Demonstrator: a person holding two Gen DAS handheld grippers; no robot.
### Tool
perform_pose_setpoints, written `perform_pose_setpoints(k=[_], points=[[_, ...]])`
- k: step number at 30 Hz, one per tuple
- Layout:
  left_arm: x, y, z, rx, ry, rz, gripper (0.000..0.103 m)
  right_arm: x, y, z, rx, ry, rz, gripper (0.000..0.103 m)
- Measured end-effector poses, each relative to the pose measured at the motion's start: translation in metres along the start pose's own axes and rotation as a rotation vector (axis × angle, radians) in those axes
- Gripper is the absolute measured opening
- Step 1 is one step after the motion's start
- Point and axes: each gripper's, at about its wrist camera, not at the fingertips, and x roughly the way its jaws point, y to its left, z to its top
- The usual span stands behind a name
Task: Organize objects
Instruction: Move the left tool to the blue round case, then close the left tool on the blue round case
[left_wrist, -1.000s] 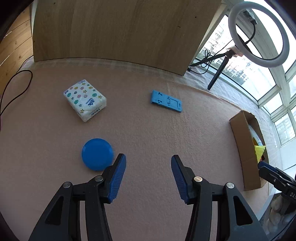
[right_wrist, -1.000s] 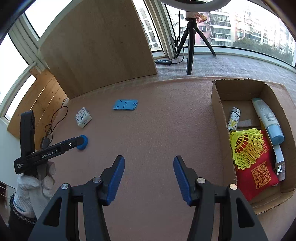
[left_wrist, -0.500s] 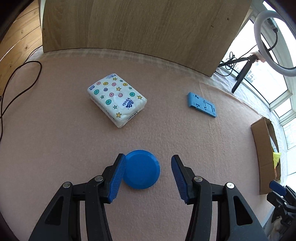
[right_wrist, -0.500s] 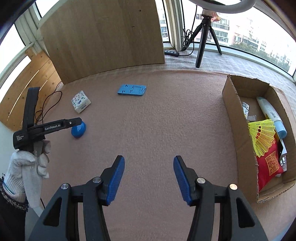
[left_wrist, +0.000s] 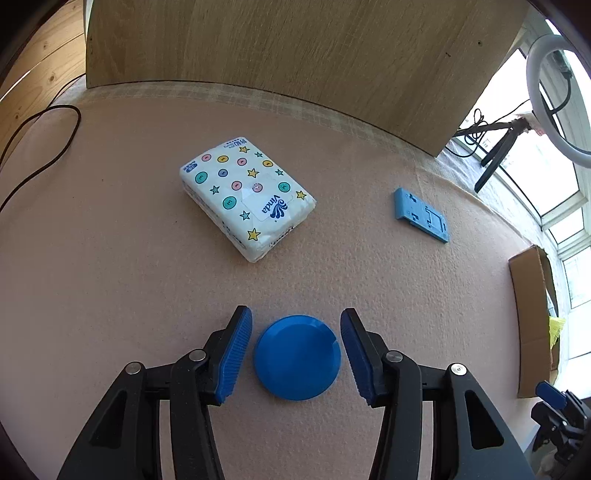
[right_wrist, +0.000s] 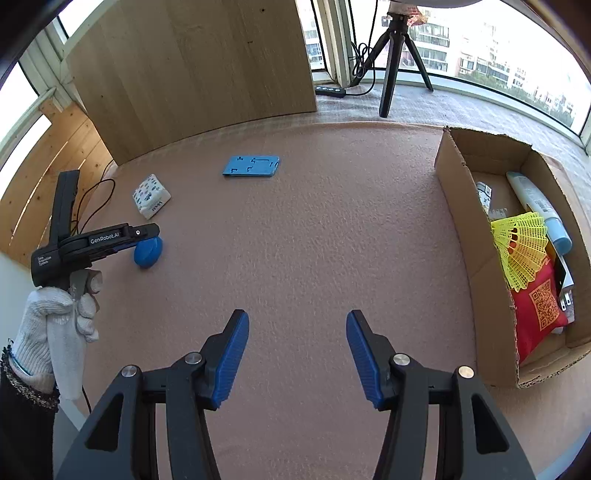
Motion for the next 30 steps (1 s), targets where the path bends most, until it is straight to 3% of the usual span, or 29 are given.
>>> perform_pose_setpoints(k=[3,10,23,26,30], points=[[0.001,-0.002,-0.002,0.01,-0.005,-0.005,0.044,0.002,-0.001,0.001,-0.003,0.007,0.001,0.051],[0.001,-0.02,-0.017,0.044,0.0,-0.051,0.04,0.007,-0.006,0.001,0.004,0.022,0.015,0.051],[-0.012,-0.093,-0.107,0.128,0.017,-0.145,0.04,0.026,-0.022,-0.005,0.073,0.079,0.104,0.051],[-0.018,-0.104,-0.118,0.184,0.036,-0.141,0.041,0.029,-0.022,-0.007,0.084,0.096,0.134,0.051],[-0.033,-0.109,-0.132,0.255,0.034,-0.124,0.057,0.035,-0.01,-0.01,0.07,0.115,0.167,0.051]])
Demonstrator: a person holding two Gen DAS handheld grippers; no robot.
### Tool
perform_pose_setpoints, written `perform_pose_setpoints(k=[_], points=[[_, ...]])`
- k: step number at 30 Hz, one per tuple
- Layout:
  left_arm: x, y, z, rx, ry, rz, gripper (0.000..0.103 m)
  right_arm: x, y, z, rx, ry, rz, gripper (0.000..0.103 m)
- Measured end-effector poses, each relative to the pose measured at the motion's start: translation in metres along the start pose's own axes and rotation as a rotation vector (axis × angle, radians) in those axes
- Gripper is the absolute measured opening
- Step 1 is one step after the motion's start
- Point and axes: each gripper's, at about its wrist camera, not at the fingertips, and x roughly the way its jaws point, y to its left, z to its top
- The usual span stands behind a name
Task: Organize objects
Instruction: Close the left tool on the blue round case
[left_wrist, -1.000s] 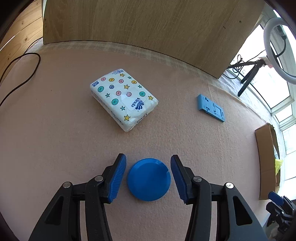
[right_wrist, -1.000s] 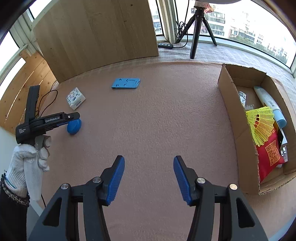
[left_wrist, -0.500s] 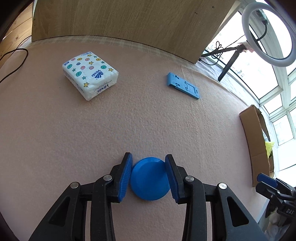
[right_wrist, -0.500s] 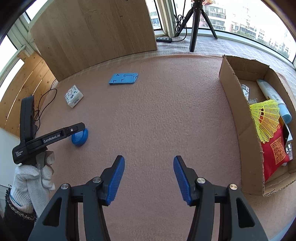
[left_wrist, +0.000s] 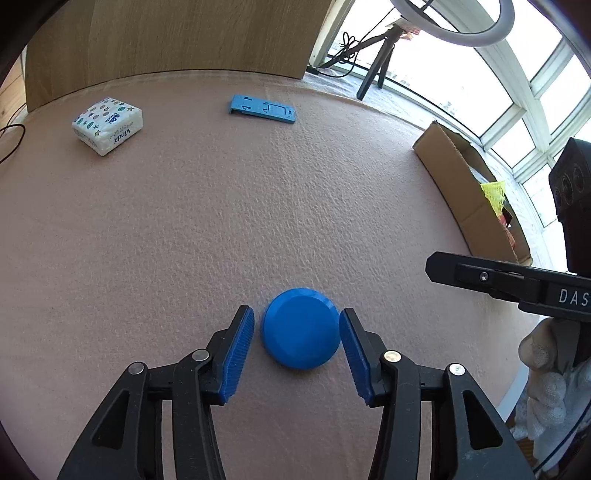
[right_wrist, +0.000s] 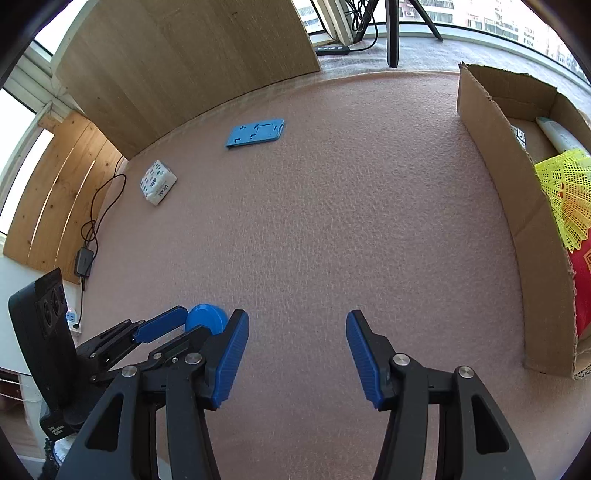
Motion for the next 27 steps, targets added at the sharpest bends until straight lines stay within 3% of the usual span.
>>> perform_pose_setpoints(k=[6,18,22,24,27], points=[[-0.006,-0.009,-0.01,0.085,0.016,-0.001,0.057,0.027,0.024,-0.007,-0.04,0.079,0.07,0.051],[0.0,-0.002,-0.01,0.048,0.042,-0.053,0.056,0.055,0.041,-0.005,-0.031,0.138,0.149,0.05],[0.004,-0.003,-0.01,0.06,0.048,-0.061,0.055,0.057,0.042,-0.005,-0.031,0.155,0.169,0.042],[0.005,-0.005,-0.01,0.068,0.051,-0.065,0.049,0.059,0.041,-0.005,-0.029,0.167,0.185,0.036],[0.005,-0.008,-0.011,0.082,0.051,-0.056,0.047,0.059,0.041,-0.005,-0.036,0.173,0.184,0.034]])
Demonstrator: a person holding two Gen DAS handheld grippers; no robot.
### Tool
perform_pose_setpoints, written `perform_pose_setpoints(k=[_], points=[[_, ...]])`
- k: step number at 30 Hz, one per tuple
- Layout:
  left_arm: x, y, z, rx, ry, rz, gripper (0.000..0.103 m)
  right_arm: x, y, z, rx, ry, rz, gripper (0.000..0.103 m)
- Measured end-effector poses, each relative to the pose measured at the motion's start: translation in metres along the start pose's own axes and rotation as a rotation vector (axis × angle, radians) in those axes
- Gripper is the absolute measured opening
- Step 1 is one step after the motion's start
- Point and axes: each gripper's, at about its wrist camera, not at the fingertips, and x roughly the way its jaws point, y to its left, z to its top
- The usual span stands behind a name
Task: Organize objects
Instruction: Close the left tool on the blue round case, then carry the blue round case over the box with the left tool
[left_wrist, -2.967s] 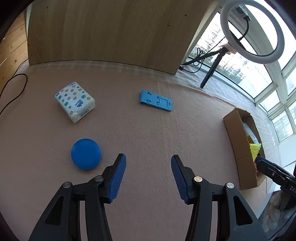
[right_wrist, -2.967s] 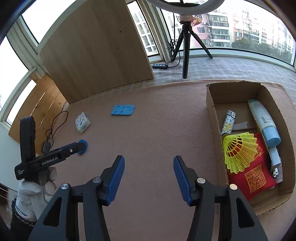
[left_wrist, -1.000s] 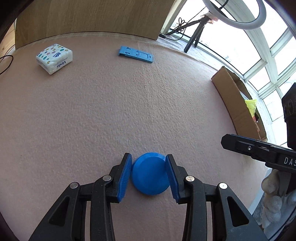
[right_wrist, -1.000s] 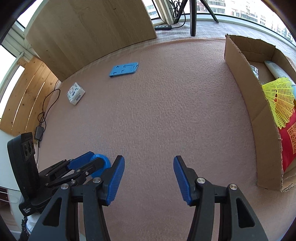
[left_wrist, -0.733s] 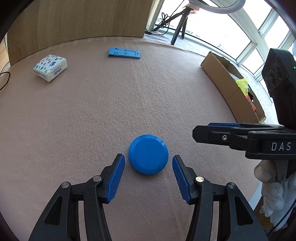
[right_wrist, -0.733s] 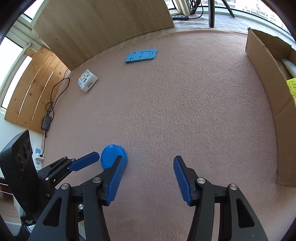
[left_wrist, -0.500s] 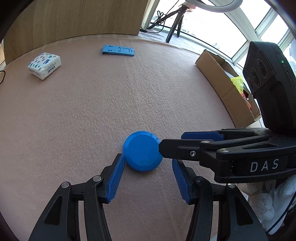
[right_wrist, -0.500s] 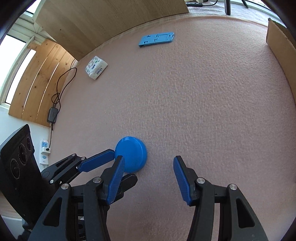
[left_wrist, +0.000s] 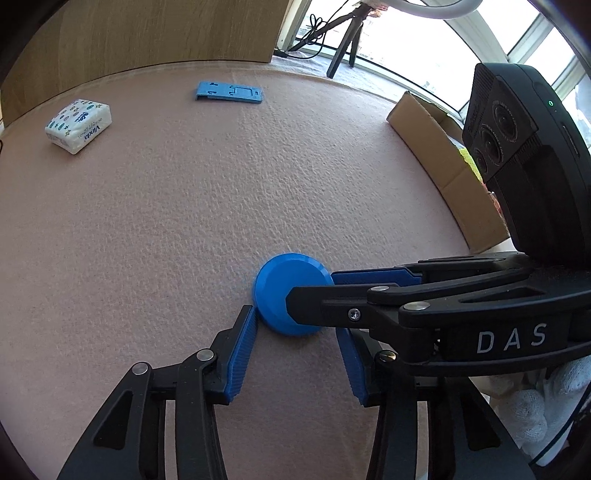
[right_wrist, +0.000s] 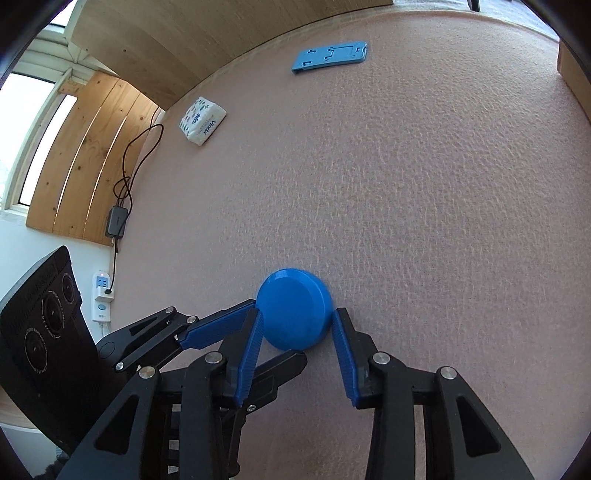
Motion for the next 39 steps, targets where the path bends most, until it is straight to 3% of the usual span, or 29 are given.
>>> perform_pose_setpoints(k=[8,15,27,39], points=[[0.003,-0.013,0.006,0.021,-0.005,-0.001,0.047,-0.013,-0.009,-0.004,0.001,-0.026,-0.017,0.031],[0.0,-0.046,0.018,0.076,-0.026,-0.024,0.047,-0.05,-0.026,-0.011,0.008,-0.096,-0.037,0.031],[0.004,-0.149,0.055,0.216,-0.07,-0.133,0.047,-0.152,-0.085,-0.035,0.077,-0.267,-0.104,0.031],[0.046,-0.256,0.08,0.33,-0.063,-0.24,0.047,-0.225,-0.162,-0.052,0.182,-0.376,-0.197,0.031]])
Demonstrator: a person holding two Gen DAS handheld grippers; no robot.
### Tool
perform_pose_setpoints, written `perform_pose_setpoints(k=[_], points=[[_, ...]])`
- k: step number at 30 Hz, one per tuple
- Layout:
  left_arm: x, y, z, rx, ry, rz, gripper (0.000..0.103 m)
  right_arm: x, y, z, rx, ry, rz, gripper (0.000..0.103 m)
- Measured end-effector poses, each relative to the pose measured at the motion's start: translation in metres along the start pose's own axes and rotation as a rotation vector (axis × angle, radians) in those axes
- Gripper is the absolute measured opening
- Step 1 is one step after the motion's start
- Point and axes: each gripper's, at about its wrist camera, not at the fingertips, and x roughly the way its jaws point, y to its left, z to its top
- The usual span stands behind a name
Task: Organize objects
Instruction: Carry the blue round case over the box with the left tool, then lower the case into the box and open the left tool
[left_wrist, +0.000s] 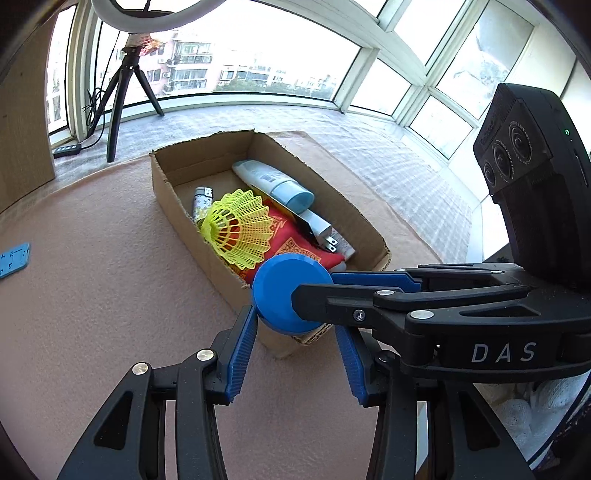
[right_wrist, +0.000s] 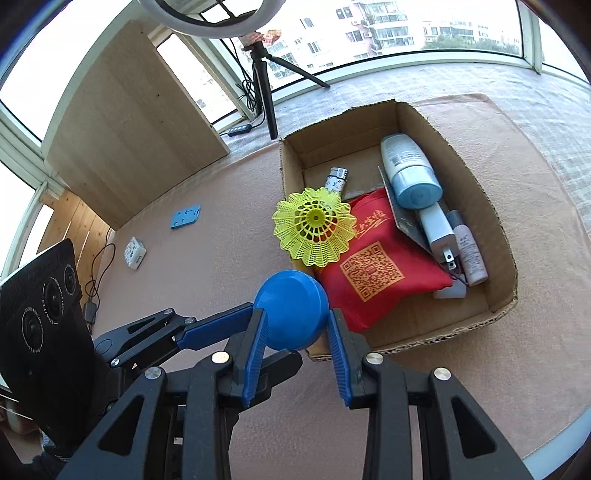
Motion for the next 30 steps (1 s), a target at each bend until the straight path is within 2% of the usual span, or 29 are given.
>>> perform_pose_setpoints(k=[6,13,22,30], points=[[0.03,-0.017,0.014,0.015,0.021,-0.021,0.047,-0.006,-0.031,0.008,0.034,-0.005,-0.018,0.031],[0.047,-0.025,0.019,0.023,0.045,-0.038,0.047,-0.004,-0.048,0.01,0.052,0.0,-0.027,0.03],[0.043,-0.028,0.019,0.035,0.043,-0.047,0.047,-0.01,-0.057,0.01,0.092,-0.006,-0.013,0.031],[0.026,-0.016,0.015,0.026,0.029,-0.031,0.047,-0.011,-0.043,0.01,0.072,-0.014,-0.006,0.031]])
